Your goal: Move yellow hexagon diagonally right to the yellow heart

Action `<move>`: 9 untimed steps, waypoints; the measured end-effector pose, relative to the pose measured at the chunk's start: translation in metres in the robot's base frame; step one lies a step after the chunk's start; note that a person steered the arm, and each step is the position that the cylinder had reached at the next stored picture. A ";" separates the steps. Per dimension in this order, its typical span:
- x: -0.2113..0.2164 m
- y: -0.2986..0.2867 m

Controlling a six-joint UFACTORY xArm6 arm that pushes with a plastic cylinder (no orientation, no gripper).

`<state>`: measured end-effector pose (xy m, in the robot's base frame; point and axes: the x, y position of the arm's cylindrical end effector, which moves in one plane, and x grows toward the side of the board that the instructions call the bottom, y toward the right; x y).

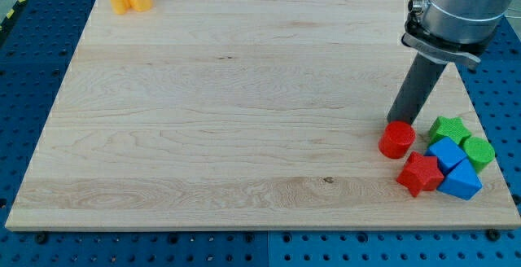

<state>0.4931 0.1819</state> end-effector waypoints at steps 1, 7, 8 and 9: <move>0.023 0.000; -0.178 -0.397; -0.218 -0.468; -0.244 -0.487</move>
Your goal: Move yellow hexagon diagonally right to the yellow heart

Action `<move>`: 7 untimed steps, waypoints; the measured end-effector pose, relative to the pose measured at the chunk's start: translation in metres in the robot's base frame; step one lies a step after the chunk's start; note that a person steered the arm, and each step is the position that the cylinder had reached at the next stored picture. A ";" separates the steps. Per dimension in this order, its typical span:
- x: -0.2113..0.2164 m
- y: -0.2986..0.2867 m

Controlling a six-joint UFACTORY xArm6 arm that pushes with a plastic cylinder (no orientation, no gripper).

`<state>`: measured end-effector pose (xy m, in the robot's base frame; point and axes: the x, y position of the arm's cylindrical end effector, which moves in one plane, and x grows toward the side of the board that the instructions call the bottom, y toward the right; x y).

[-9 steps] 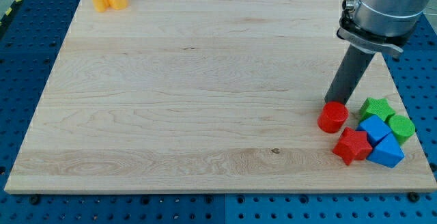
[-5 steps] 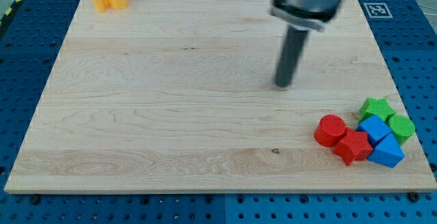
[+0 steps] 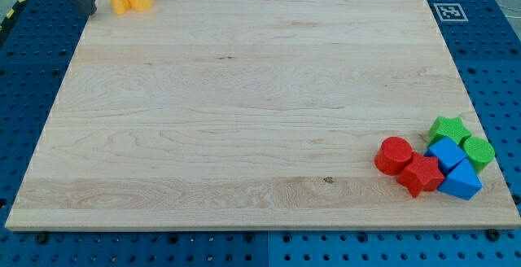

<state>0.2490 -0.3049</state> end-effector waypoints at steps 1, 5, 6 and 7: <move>-0.023 0.001; -0.052 0.069; -0.038 0.090; -0.001 0.125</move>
